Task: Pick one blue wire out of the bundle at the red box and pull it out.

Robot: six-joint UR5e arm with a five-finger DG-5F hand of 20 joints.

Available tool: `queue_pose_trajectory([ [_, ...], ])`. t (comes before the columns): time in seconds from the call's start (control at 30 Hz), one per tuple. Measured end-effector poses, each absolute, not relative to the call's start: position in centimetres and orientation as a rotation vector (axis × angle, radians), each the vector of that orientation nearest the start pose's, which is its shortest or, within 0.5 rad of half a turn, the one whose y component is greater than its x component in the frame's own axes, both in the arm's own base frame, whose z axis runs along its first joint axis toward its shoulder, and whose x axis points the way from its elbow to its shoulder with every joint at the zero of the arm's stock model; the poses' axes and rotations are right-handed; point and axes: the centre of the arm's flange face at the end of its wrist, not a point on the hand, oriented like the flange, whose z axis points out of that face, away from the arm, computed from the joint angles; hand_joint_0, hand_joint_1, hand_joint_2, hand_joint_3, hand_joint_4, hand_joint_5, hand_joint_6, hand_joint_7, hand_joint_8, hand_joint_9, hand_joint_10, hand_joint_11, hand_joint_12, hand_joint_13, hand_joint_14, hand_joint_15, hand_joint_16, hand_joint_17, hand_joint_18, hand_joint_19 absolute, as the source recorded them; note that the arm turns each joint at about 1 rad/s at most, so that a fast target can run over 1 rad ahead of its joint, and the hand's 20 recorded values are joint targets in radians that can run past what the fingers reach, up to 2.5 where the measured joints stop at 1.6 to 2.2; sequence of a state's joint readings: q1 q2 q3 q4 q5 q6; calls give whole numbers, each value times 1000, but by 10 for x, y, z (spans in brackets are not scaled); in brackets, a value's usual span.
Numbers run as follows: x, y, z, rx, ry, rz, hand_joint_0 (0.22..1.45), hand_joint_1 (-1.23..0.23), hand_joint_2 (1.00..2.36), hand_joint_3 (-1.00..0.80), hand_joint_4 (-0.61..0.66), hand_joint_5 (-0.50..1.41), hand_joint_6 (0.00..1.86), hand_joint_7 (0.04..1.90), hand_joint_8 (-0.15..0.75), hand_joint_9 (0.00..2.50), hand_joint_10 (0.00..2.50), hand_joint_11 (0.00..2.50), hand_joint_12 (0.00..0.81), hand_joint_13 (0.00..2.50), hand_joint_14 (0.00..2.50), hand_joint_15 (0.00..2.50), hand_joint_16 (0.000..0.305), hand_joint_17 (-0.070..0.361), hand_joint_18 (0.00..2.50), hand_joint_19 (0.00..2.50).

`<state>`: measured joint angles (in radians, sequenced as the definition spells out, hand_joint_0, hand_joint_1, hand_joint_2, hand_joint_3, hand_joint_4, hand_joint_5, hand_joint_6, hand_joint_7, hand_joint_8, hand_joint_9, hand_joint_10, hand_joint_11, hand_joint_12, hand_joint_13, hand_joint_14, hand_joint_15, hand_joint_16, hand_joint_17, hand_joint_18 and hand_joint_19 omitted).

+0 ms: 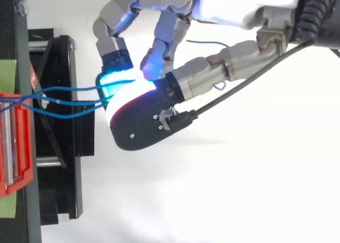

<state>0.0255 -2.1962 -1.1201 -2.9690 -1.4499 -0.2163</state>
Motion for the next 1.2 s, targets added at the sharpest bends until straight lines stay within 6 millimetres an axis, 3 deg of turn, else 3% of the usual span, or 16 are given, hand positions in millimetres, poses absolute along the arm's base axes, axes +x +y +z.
queue_pose_trajectory([
  [0.23, 737, -126, 339, 1102, 1243, 977, 699, -928, 1005, -432, 90, -144, 945, 1097, 336, 1093, 18, 808, 416, 981, 22, 635, 52, 118, 924, 558],
  [0.33, 737, -126, 339, 1102, 1243, 977, 615, -920, 1000, -500, 148, -154, 941, 1035, 333, 1066, 18, 820, 416, 952, 23, 633, 54, 121, 898, 577],
  [0.47, 737, -126, 339, 1102, 1243, 978, 467, -697, 1000, -500, 174, -141, 925, 1038, 368, 1115, 16, 802, 459, 971, 19, 637, 62, 140, 920, 619],
  [0.53, 737, -126, 339, 1102, 1243, 977, 473, -543, 1000, -500, 180, -123, 909, 1084, 383, 1177, 16, 795, 462, 1001, 21, 638, 61, 138, 929, 637],
  [0.6, 737, -126, 339, 1102, 1244, 977, 522, -477, 1000, -500, 173, -114, 903, 1111, 379, 1231, 17, 805, 442, 1008, 22, 643, 57, 128, 896, 668],
  [0.8, 737, -126, 339, 1102, 1244, 977, 575, -595, 1011, -338, 177, -100, 901, 1178, 377, 1266, 16, 823, 432, 1041, 22, 663, 54, 120, 915, 670],
  [1.2, 737, -126, 339, 1102, 1244, 976, 597, -792, 1016, -250, 180, -108, 921, 1138, 383, 1226, 19, 846, 428, 1052, 23, 664, 54, 122, 947, 638],
])
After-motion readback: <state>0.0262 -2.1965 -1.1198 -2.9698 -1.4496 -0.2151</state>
